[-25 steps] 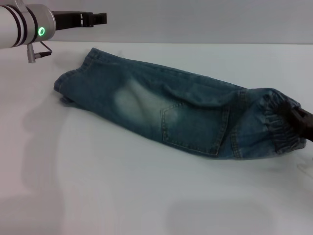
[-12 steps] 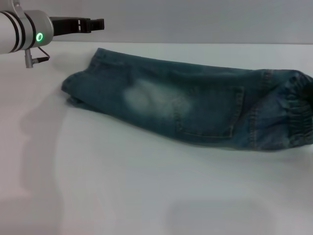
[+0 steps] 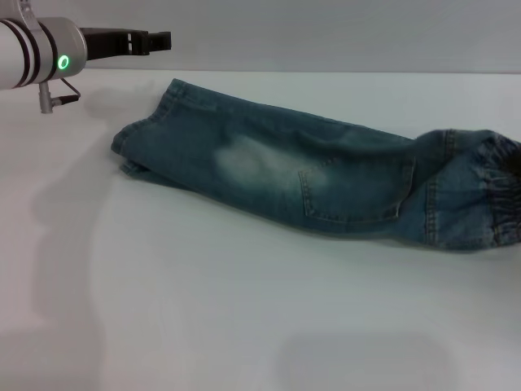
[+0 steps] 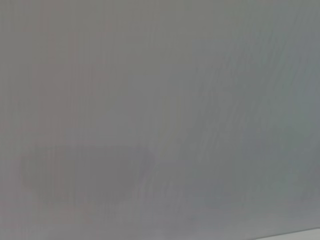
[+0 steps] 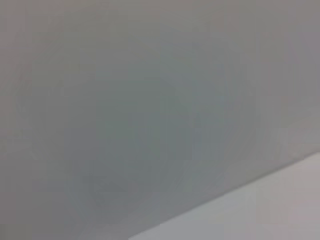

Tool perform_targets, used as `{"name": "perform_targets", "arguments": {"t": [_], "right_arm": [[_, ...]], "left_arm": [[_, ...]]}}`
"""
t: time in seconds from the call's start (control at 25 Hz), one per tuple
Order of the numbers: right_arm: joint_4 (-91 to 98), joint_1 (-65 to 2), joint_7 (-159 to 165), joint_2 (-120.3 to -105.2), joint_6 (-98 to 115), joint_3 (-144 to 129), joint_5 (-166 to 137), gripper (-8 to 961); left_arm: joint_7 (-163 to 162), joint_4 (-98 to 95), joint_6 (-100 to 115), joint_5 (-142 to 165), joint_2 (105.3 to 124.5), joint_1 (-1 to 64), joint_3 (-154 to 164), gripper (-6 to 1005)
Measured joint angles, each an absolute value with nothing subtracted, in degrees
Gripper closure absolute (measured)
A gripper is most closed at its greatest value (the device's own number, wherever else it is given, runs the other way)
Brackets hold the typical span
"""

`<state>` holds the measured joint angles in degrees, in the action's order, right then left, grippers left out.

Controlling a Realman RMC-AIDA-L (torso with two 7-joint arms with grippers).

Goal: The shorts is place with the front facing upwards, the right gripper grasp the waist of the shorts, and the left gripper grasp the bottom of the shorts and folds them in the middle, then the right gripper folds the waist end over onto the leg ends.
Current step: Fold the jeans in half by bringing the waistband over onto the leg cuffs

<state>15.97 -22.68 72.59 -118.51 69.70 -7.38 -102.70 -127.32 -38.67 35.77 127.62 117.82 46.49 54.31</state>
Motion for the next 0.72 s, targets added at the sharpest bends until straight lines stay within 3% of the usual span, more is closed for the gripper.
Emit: {"name": "perform_targets", "arguments": {"t": [0.72], "right_arm": [[16.58, -22.45, 76.37, -117.31, 62.8, -8.34, -106.93, 418]], "left_arm": [[-127.14, -38.67, 35.77, 127.62, 117.86, 46.24, 54.31, 154]]}}
